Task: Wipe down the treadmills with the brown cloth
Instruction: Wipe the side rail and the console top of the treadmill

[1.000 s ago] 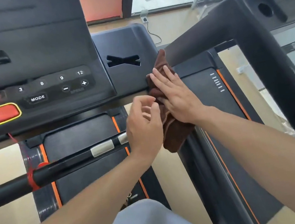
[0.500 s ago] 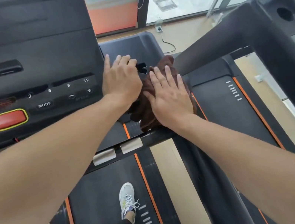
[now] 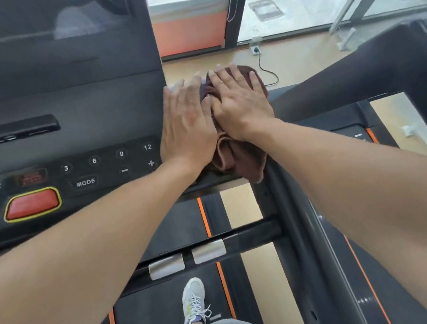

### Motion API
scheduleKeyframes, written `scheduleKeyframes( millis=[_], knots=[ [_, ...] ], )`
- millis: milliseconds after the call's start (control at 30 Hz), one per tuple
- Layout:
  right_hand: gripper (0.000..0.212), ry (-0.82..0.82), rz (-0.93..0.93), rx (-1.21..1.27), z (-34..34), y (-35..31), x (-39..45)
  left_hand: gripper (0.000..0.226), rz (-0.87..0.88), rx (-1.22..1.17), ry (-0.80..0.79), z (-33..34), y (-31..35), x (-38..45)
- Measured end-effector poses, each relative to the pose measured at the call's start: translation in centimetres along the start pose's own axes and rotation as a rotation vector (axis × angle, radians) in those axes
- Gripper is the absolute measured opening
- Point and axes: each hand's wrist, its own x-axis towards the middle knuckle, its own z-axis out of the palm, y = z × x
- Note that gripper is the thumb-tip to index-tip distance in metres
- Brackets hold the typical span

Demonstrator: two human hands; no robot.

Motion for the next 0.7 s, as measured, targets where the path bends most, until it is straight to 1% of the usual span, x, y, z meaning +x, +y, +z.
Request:
scheduleKeyframes(
  millis=[100, 167, 233, 267, 333, 400, 467, 533, 600, 700],
  knots=[
    [0.057, 0.061, 0.035, 0.016, -0.4, -0.5, 2.5, 0.05, -0.109, -0.09, -0.045, -0.1, 0.3, 0.2],
    [0.049, 0.111, 0.071, 0.025, -0.4, -1.5, 4.3, 0.058, -0.087, -0.062, -0.041, 0.0, 0.0, 0.3],
    [0.049, 0.157, 0.128, 0.043, -0.7, -2.6, 6.3, 0.068, -0.046, -0.042, -0.032, 0.5, -0.5, 0.5],
    [0.05, 0.15, 0.139, 0.052, -0.9, -2.9, 6.9, 0.072, -0.043, -0.04, -0.028, 0.7, -0.6, 0.5],
    [0.051, 0.098, 0.07, 0.045, -1.0, -3.1, 7.0, 0.077, -0.045, -0.048, -0.021, 0.7, -0.9, 0.6],
    [0.049, 0.054, -0.074, 0.061, -0.7, -3.2, 5.7, 0.08, -0.057, -0.056, -0.023, 0.4, -0.6, 0.6],
    [0.055, 0.022, -0.234, 0.027, -0.2, -3.0, 3.3, 0.081, -0.077, -0.037, -0.043, 0.2, -0.3, 0.6],
    [0.061, 0.002, -0.318, -0.013, 0.3, -2.7, 1.0, 0.08, -0.099, -0.023, -0.067, -0.1, 0.0, 0.5],
    [0.059, 0.002, -0.305, 0.071, 0.6, -2.6, -1.2, 0.077, -0.098, -0.029, -0.092, -0.5, 0.3, 0.3],
    [0.049, 0.054, -0.217, 0.303, 0.1, -2.7, -4.7, 0.075, -0.105, -0.103, -0.154, -1.3, 0.5, 0.1]
  ],
)
